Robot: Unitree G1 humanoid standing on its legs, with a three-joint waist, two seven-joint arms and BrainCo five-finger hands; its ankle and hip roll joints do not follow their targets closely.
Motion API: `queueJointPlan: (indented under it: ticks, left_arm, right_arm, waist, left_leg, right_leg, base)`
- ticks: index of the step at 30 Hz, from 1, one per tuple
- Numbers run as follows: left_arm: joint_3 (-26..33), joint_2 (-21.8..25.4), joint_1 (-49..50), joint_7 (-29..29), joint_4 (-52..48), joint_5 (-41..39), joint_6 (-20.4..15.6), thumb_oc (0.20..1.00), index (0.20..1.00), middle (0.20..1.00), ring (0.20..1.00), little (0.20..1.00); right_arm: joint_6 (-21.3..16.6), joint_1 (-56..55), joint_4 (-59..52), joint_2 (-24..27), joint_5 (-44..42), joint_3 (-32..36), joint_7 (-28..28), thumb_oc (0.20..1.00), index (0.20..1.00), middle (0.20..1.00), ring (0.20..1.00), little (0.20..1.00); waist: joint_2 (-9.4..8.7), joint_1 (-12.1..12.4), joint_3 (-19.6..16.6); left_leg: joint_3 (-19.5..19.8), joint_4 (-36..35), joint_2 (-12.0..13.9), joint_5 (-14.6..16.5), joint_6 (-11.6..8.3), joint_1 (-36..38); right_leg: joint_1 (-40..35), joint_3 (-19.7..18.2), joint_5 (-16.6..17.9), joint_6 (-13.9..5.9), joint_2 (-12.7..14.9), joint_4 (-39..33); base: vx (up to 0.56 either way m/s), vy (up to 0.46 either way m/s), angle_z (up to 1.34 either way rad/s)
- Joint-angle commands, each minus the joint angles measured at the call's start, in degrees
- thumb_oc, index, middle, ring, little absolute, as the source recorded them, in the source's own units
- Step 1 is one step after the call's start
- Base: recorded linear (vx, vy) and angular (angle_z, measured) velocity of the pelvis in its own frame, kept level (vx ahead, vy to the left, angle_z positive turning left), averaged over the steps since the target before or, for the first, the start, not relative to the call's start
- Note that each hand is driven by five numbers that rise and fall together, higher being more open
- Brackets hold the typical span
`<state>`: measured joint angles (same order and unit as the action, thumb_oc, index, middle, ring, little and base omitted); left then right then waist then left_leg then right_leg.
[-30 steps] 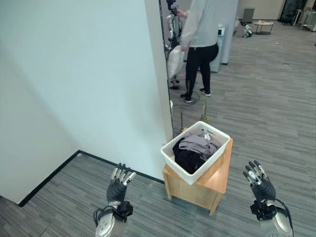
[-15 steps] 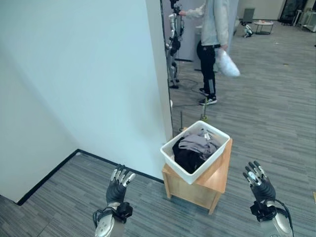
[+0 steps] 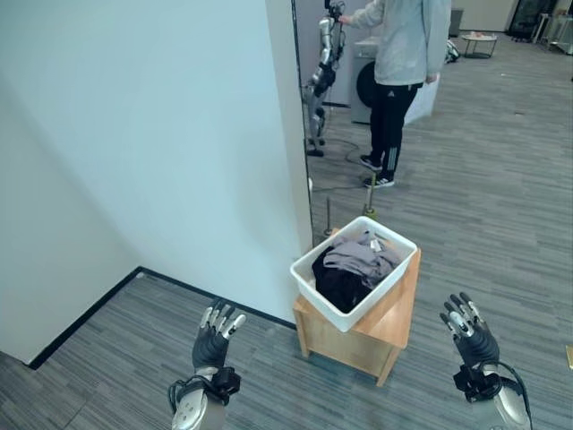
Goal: Pick up bed clothes into laundry basket.
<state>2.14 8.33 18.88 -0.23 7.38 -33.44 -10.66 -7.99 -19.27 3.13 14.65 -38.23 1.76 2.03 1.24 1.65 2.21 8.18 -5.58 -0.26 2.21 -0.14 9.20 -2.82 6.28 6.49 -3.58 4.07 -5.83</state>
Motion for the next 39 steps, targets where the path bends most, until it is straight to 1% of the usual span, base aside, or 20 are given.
queueJointPlan:
  ticks: [1,39]
  left_arm:
    - [0.9,3.9,-1.8,0.2,-2.4,0.2,-2.5,1.000,1.000,1.000,1.000,1.000]
    - [-0.1,4.4,-3.0,0.8,-1.5,0.5,-2.2,1.000,1.000,1.000,1.000,1.000]
  right_arm:
    - [-3.2,2.8,-2.1,-0.4,-0.2,-0.4,0.8,1.000,1.000,1.000,1.000,1.000]
    - [-3.2,3.6,-0.8,-0.4,-0.4,-1.5,0.5,1.000,1.000,1.000,1.000,1.000]
  waist:
    - [-0.75,-0.3,-1.4]
    - [-0.84,-0.3,-1.1]
  left_leg:
    - [1.6,0.6,-1.3,-2.9,-0.24,-2.5]
    - [1.4,0.6,-1.0,-2.8,-0.06,-2.5]
  right_leg:
    - [-4.0,-1.1,-6.3,-1.11,0.8,5.1]
    - [-4.1,-2.0,-5.9,-1.02,0.4,4.6]
  base:
    - [0.00,0.000,0.00]
    - [0.00,0.000,0.00]
